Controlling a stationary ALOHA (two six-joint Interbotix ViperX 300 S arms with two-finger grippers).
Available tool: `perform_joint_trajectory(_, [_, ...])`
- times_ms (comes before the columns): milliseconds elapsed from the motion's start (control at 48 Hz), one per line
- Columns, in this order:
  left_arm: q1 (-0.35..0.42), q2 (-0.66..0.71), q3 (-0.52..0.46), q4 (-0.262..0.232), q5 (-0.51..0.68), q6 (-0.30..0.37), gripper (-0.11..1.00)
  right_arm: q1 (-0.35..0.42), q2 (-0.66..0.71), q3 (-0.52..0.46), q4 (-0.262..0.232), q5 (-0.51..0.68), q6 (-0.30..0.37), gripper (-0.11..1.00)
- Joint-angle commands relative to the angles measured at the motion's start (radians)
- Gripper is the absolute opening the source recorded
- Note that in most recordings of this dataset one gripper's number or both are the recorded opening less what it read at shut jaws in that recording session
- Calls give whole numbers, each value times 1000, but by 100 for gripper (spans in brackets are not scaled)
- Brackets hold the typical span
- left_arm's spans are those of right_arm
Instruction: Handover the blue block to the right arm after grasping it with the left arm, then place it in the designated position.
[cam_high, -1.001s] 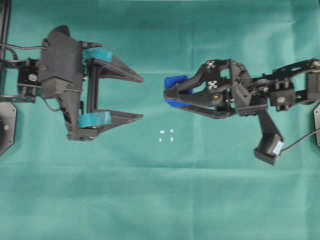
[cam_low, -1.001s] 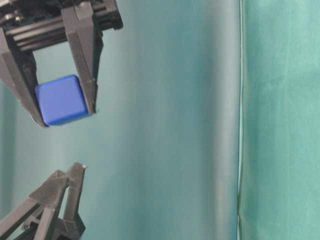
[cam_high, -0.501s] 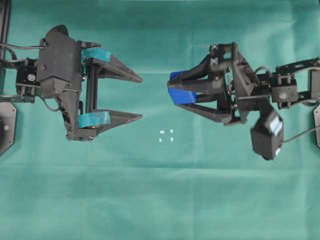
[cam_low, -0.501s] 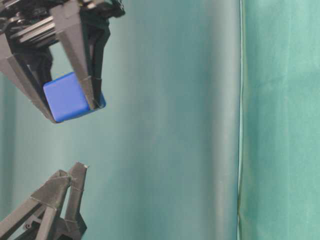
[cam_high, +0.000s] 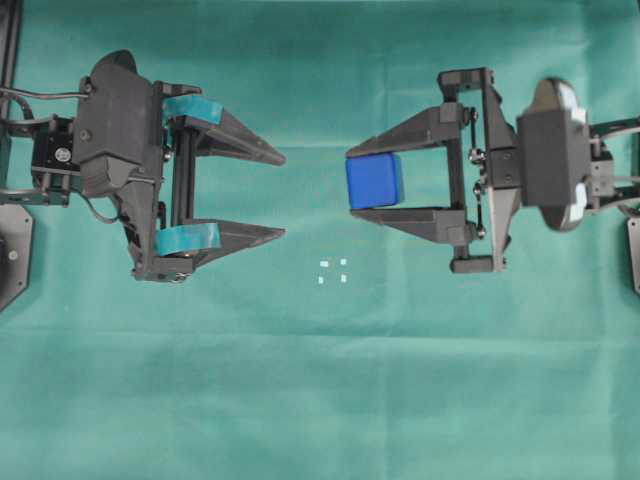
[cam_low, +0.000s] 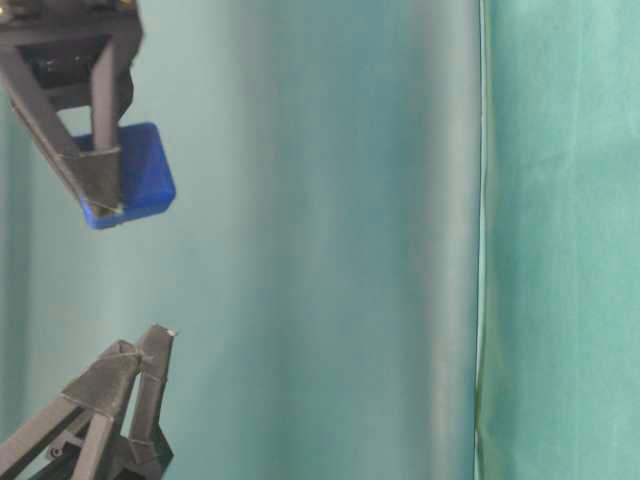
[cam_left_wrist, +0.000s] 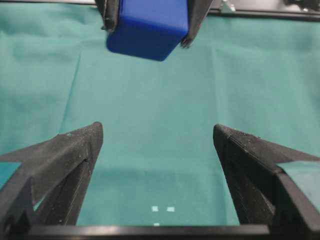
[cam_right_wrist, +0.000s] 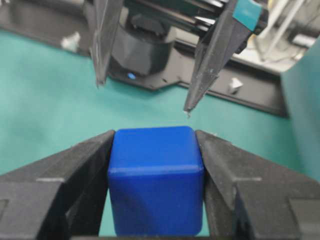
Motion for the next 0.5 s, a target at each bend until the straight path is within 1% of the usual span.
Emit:
perform_joint_trajectory(0, [2, -6, -20, -2, -5, 2, 100, 12, -18, -9, 3, 5, 48, 52])
perform_joint_trajectory(63, [2, -6, -21, -2, -5, 2, 100, 17, -20, -9, 3, 14, 71, 52])
perform_joint_trajectory(167, [2, -6, -20, -2, -5, 2, 100, 18, -21, -9, 5, 25, 84, 52])
perform_joint_trajectory(480, [2, -6, -21, -2, -5, 2, 100, 20, -21, -9, 3, 31, 84, 52])
